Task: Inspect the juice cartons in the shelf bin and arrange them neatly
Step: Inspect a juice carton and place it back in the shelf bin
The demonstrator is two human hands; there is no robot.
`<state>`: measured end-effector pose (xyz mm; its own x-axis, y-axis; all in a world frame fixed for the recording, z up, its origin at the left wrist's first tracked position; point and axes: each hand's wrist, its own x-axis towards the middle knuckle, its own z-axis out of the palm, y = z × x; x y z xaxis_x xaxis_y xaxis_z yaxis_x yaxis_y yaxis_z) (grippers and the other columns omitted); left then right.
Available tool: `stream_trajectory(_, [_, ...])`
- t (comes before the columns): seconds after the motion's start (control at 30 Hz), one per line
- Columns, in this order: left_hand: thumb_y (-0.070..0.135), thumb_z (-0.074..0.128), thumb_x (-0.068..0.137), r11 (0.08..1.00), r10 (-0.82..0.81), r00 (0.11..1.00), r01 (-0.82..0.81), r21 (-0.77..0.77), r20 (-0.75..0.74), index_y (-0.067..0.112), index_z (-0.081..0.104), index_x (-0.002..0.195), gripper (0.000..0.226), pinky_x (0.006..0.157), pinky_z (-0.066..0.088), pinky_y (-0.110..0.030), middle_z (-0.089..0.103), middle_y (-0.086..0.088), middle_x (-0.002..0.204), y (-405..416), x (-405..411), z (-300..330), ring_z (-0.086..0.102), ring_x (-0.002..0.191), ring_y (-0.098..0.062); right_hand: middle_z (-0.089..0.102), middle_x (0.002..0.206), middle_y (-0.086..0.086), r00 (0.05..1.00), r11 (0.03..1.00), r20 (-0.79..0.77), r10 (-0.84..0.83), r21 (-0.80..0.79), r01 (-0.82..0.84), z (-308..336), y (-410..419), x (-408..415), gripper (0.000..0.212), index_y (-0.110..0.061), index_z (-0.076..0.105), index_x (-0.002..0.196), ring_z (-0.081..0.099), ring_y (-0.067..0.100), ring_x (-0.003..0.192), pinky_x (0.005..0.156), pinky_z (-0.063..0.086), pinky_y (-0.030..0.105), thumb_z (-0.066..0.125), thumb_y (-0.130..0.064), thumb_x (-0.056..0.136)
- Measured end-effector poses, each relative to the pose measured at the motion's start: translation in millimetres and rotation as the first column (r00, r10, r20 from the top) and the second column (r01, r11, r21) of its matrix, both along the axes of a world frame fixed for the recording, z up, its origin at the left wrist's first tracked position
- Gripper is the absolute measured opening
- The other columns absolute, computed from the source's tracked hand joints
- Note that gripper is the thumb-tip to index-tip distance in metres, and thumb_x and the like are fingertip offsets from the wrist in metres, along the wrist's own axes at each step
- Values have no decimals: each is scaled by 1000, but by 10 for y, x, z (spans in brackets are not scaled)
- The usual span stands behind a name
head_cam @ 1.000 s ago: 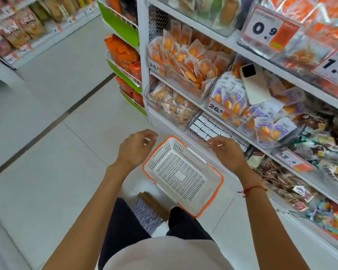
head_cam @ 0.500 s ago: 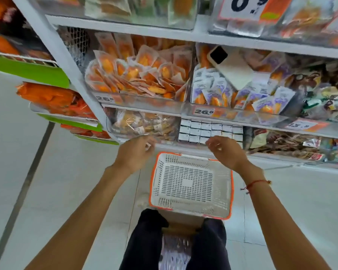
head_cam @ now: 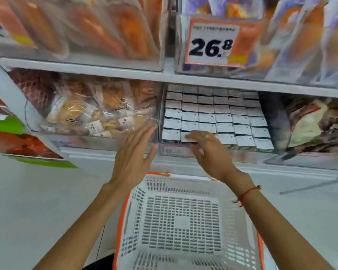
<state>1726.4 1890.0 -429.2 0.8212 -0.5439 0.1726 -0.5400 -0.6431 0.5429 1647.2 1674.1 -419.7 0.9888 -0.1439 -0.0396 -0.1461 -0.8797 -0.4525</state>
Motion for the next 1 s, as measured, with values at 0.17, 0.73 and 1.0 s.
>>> stream_trajectory(0.17, [39, 46, 99, 993, 68, 974, -46, -104, 216, 21, 37, 149, 54, 112, 31, -41, 49, -5, 146, -137, -10, -487, 42, 133, -24, 60, 132, 2, 937, 991, 350, -15, -118, 60, -421, 27, -1, 30, -19, 64, 125, 52, 25, 121, 98, 35, 38, 47, -27, 102])
stream_trajectory(0.73, [36, 57, 95, 953, 223, 947, -162, -256, 232, 23, 53, 127, 34, 89, 40, -36, 64, -2, 115, -299, -42, -509, 50, 110, -24, 67, 116, 3, 962, 987, 230, -146, -29, 157, -229, 80, 260, 26, -20, 72, 99, 61, 21, 102, 81, 53, 38, 61, -43, 91])
stream_trajectory(1.0, [36, 58, 95, 958, 222, 932, -154, -240, 286, 26, 51, 128, 36, 82, 35, -29, 64, 2, 114, -300, -20, -507, 50, 108, -20, 69, 108, 2, 995, 993, 53, 84, -83, -80, 20, -2, 574, 35, -18, 71, 113, 62, 19, 99, 80, 50, 31, 71, -39, 86])
